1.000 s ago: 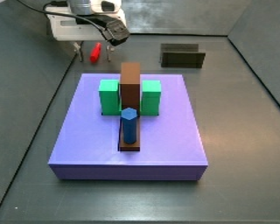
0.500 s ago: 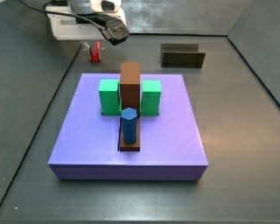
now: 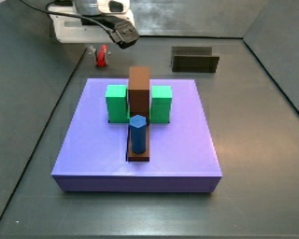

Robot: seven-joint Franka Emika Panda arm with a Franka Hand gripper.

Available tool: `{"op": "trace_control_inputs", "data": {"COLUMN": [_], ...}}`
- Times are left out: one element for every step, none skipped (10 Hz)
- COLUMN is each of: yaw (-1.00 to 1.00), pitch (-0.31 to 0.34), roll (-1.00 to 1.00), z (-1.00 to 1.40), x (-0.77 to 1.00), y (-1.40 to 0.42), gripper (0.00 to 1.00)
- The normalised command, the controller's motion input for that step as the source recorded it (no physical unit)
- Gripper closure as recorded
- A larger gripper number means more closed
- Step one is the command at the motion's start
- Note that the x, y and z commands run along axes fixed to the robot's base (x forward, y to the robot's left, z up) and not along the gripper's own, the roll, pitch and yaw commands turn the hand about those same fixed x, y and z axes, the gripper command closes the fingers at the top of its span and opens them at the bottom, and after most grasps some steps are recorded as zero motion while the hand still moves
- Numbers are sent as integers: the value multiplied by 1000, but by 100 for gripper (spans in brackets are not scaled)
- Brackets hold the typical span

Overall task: Pick up the red object. Move up. Place the red object on the fixture. Regrasp the red object. Move to above the board. Insert the red object.
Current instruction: Pick up the red object, then move up, then place the red object on the fixture.

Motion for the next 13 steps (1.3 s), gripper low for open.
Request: {"op": "trace_control_inputs", "data": {"yaw": [0,0,0,0,0,0,0,0,6,1,-4,0,-91], "pitch": [0,0,0,0,0,0,0,0,0,62,64,0,280], "roll": [0,0,0,0,0,0,0,0,1,10,28,-29,-289], "z": [0,0,0,0,0,0,0,833,835,639,465,0,237], "x": [0,0,0,0,0,0,0,0,11,-40,-25,0,509], "y": [0,0,0,0,0,0,0,0,12,17,19,43,0], "gripper": [100,100,100,100,100,100,100,100,100,100,100,100,100]}}
